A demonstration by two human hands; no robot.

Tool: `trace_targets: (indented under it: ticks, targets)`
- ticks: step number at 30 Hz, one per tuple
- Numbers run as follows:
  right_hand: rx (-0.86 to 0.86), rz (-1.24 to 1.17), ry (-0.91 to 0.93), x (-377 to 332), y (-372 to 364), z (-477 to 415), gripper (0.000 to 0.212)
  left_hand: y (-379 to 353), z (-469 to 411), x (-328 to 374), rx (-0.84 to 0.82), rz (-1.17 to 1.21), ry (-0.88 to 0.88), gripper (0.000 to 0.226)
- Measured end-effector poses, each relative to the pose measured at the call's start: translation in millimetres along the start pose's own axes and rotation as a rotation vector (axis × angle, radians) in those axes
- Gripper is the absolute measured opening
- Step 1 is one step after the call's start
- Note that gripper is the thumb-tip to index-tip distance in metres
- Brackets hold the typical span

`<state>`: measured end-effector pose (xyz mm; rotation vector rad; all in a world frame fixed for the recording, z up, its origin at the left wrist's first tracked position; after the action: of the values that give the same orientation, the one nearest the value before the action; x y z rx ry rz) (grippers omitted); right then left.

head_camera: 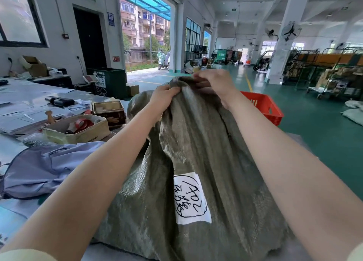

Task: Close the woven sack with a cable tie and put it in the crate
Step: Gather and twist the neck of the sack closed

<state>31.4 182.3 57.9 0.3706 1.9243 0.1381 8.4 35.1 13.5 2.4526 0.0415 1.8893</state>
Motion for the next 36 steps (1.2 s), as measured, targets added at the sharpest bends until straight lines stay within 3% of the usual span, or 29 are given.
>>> trace_targets:
  ticks: [3, 4, 5, 7, 9, 11, 14, 17, 20, 23, 25, 27, 30, 32, 33, 36]
  targets:
    - [0.448, 0.164, -0.055, 12.6, 38.1, 4.1, 0.026, 4.3, -3.8, -2.2, 0.028, 0.056, -0.021, 0.012]
    - [0.491, 0.237, -0.146, 18.7, 48.1, 6.7, 0.030, 3.6, -4.0, -1.6, 0.039, 0.094, -0.022, 0.014]
    - [0.423, 0.278, -0.257, 26.1, 53.3, 6.5, 0.038, 2.8, -5.1, -1.7, 0.053, 0.149, -0.023, 0.016]
    - [0.105, 0.263, -0.431, 38.6, 51.0, 7.4, 0.063, -0.9, -5.5, 0.5, 0.060, 0.251, -0.035, 0.017]
    - [-0.178, 0.185, -0.444, 41.1, 39.9, 11.7, 0.072, -6.3, -2.5, 5.4, 0.020, 0.328, -0.074, 0.014]
    - [-0.290, 0.054, -0.361, 37.2, 29.4, 12.3, 0.068, -11.5, 2.1, 12.1, -0.046, 0.373, -0.102, 0.013]
    - [-0.262, -0.147, -0.227, 19.2, 23.1, 9.0, 0.046, -15.6, 5.9, 21.5, -0.121, 0.344, -0.068, 0.015]
    - [-0.213, -0.222, -0.104, -6.8, 24.5, 2.7, 0.022, -12.6, 8.8, 30.5, -0.215, 0.267, 0.083, 0.010]
    - [-0.242, -0.205, -0.010, -31.8, 22.6, -3.6, 0.009, -12.3, 10.1, 43.3, -0.380, 0.321, 0.147, 0.032]
    - [-0.337, -0.262, 0.038, -48.6, 10.8, -4.8, 0.021, -17.4, 7.8, 46.8, -0.263, 0.124, 0.099, 0.039]
    - [-0.311, -0.310, 0.072, -51.2, 5.6, -9.7, 0.031, -19.8, 5.4, 44.9, -0.067, 0.085, 0.036, 0.022]
    - [-0.121, -0.266, 0.004, -39.1, 9.4, -18.9, 0.042, -20.5, 3.8, 40.9, 0.047, 0.146, 0.006, 0.016]
    - [0.126, -0.080, -0.167, 1.7, 23.3, -29.8, 0.050, -20.9, 1.2, 35.0, 0.079, 0.211, 0.010, 0.020]
    - [0.039, 0.161, -0.209, 34.4, 30.0, -34.4, 0.052, -23.0, 1.2, 35.0, 0.063, 0.249, 0.019, 0.003]
    - [-0.001, 0.237, -0.235, 46.3, 27.7, -36.4, 0.048, -24.0, -0.3, 35.4, 0.058, 0.264, 0.022, 0.009]
    - [-0.151, 0.011, -0.196, 40.4, 13.7, -8.9, 0.040, -28.0, -1.3, 37.4, 0.036, 0.298, 0.034, 0.013]
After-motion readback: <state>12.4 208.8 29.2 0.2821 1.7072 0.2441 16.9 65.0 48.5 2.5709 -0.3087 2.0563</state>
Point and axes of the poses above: each hand's wrist, its own z-axis away from the middle knuckle, its own y-axis out of the back of the hand, x = y × z, the point moved 3 cm from there along -z, towards the middle knuckle, and after that the axes turned 3 degrees about z, right-handed, at the moved point
